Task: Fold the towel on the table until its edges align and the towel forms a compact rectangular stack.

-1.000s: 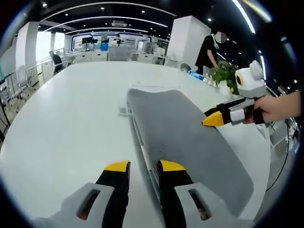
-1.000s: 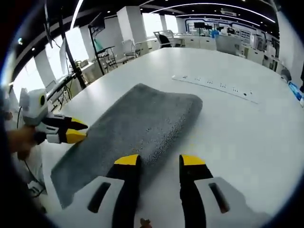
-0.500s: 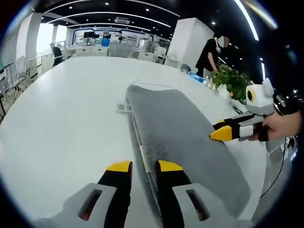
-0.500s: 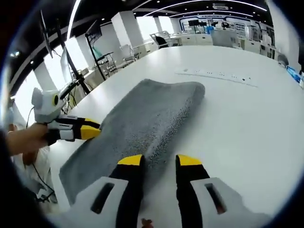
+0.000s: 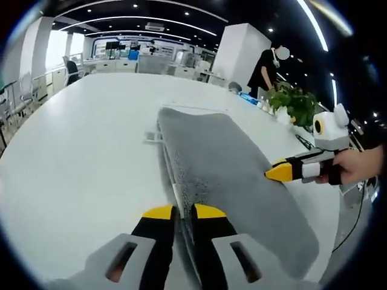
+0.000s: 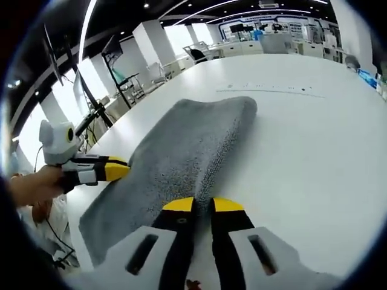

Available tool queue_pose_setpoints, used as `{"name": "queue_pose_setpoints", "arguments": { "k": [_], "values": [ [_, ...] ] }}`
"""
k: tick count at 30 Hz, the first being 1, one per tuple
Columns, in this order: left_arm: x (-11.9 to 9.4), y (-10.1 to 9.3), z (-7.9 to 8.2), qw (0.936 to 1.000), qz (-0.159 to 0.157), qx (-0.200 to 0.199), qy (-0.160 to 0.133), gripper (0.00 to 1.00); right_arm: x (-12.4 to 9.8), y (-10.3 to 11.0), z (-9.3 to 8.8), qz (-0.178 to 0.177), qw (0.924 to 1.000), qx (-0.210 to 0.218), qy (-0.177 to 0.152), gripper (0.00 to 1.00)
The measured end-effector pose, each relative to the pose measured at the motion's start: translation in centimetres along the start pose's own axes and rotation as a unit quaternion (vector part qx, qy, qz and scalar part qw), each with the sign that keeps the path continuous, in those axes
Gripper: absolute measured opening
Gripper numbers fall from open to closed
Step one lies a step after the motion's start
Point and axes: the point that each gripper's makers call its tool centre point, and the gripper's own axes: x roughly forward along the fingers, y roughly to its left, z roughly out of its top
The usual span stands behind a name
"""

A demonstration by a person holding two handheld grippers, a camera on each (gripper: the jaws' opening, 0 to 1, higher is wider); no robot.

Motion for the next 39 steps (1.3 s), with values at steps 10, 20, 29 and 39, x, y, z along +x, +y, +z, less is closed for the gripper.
{"name": "queue_pose_setpoints", "arguments": {
  "k": [10, 20, 29, 39],
  "values": [
    [1.1, -4.4, -0.5, 0.9995, -0.026, 0.014, 0.010, 0.09, -2.9, -3.5, -1.2, -0.026, 0.9996, -0.004, -0.006, 0.06],
    [2.8, -10.8, -1.0, 0.9985, -0.037, 0.030, 0.027, 0.09, -7.1, -7.9, -3.1, -0.062, 0.9980, 0.007, -0.008, 0.06],
    [3.9, -14.6, -1.3, 0.9973, -0.037, 0.048, 0.041, 0.08, -9.9, -10.7, -4.4, -0.083, 0.9965, 0.012, -0.010, 0.06],
    [3.5, -14.3, -0.7, 0.9979, -0.009, 0.063, 0.014, 0.10, -10.3, -10.4, -4.0, -0.058, 0.9980, -0.017, -0.017, 0.09]
  ]
}}
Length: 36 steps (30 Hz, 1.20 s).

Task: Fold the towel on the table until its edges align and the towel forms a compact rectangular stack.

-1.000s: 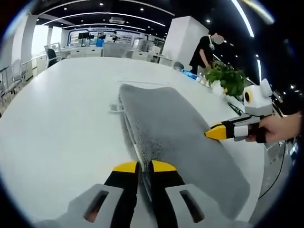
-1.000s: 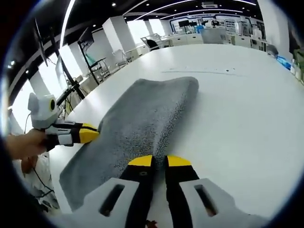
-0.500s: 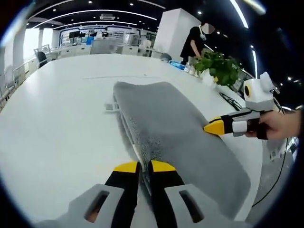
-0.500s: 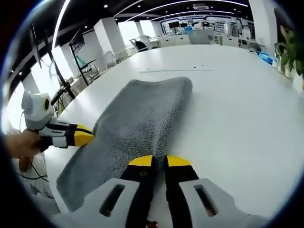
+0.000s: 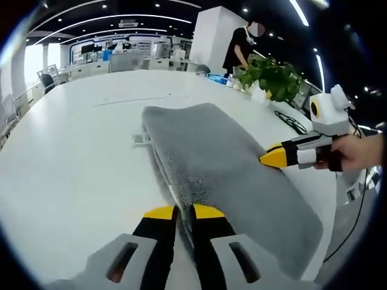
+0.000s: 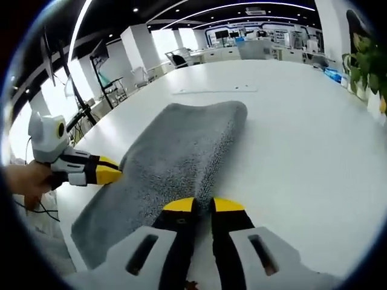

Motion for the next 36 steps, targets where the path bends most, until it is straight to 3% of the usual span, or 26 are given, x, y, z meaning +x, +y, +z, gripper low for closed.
{"name": "queue_pose_setpoints", "arguments": {
  "k": [6, 11, 16, 22, 24, 26, 30, 31, 36],
  "values": [
    [-0.8, -0.8, 1.6, 0.9996, 0.002, 0.025, -0.016, 0.19, -0.4, 0.3, 0.4, -0.001, 0.9995, -0.032, -0.002, 0.11],
    [-2.1, -0.9, 3.1, 0.9988, -0.007, 0.035, -0.033, 0.20, -1.3, 0.4, 1.0, -0.001, 0.9992, -0.038, -0.013, 0.14],
    [-3.2, -2.8, 3.1, 0.9942, -0.053, 0.090, -0.029, 0.19, -2.2, 1.2, 1.2, 0.014, 0.9980, -0.059, -0.016, 0.16],
    [-4.5, -6.0, 1.1, 0.9810, -0.108, 0.161, 0.004, 0.24, -3.1, 3.5, 0.5, 0.046, 0.9916, -0.121, 0.001, 0.24],
    [-5.0, -7.1, 0.8, 0.9759, -0.120, 0.182, -0.004, 0.28, -3.3, 4.3, 0.3, 0.055, 0.9895, -0.133, 0.003, 0.25],
    [-5.3, -7.5, 0.3, 0.9758, -0.123, 0.180, -0.002, 0.31, -3.5, 4.9, 0.1, 0.063, 0.9868, -0.149, 0.007, 0.26],
    [-6.1, -8.6, -0.7, 0.9717, -0.145, 0.187, 0.004, 0.45, -4.0, 6.3, -0.6, 0.081, 0.9831, -0.164, 0.011, 0.29],
    [-6.3, -8.8, -1.0, 0.9701, -0.150, 0.191, 0.006, 0.49, -4.1, 6.4, -0.9, 0.084, 0.9788, -0.186, 0.018, 0.30],
    [-7.4, -10.0, -3.0, 0.9540, -0.176, 0.241, 0.028, 0.60, -4.8, 7.9, -2.3, 0.102, 0.9706, -0.216, 0.028, 0.40]
  ]
}}
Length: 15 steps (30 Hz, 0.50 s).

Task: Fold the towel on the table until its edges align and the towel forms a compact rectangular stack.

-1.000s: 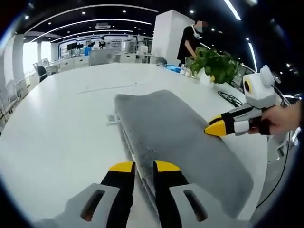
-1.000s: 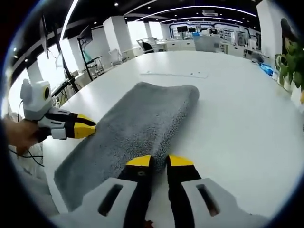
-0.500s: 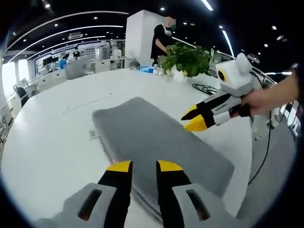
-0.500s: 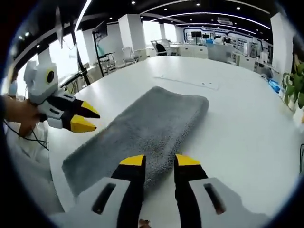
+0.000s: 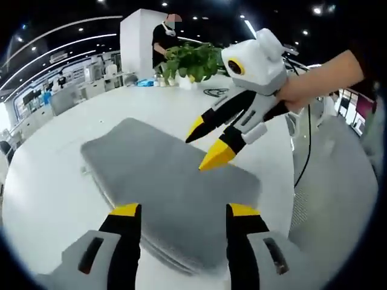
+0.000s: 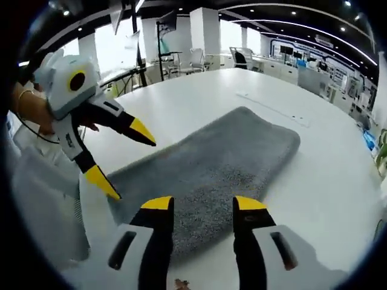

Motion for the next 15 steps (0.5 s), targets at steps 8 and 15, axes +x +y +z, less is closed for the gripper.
{"name": "queue_pose_setpoints", "arguments": {
  "k": [8, 15],
  "values": [
    [0.0, -1.9, -0.7, 0.9997, -0.008, 0.017, 0.016, 0.54, -0.8, 2.2, -1.2, 0.020, 0.9994, -0.022, 0.017, 0.42],
    [0.0, -3.7, -1.2, 0.9978, -0.025, 0.052, 0.031, 0.43, -1.1, 3.5, -2.3, 0.028, 0.9989, -0.028, 0.025, 0.41]
  ]
}}
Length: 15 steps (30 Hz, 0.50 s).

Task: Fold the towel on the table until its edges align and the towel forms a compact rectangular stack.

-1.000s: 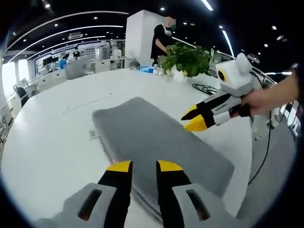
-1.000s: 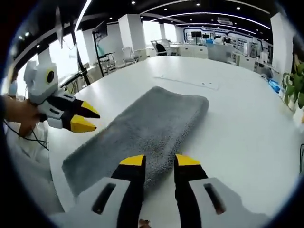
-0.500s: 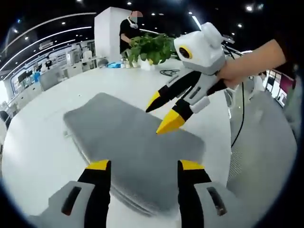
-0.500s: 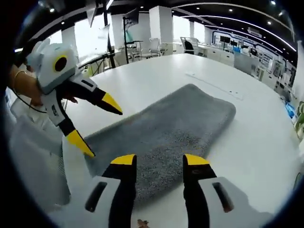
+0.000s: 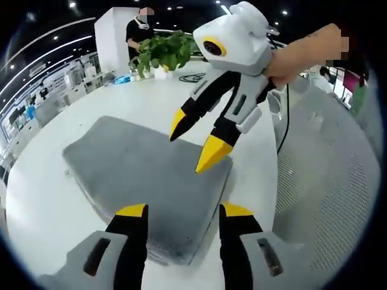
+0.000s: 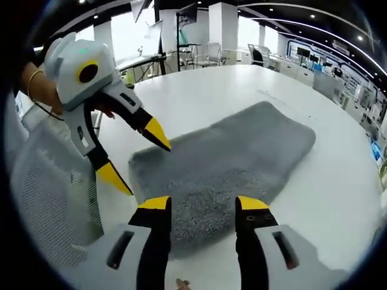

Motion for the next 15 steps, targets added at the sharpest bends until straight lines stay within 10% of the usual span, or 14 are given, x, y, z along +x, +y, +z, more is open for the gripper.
{"name": "queue_pose_setpoints", "arguments": {
  "k": [15],
  "values": [
    [1.4, -2.8, -1.3, 0.9966, -0.037, 0.064, 0.037, 0.24, -0.5, 4.6, -2.4, 0.040, 0.9979, -0.048, 0.020, 0.32]
  ]
}}
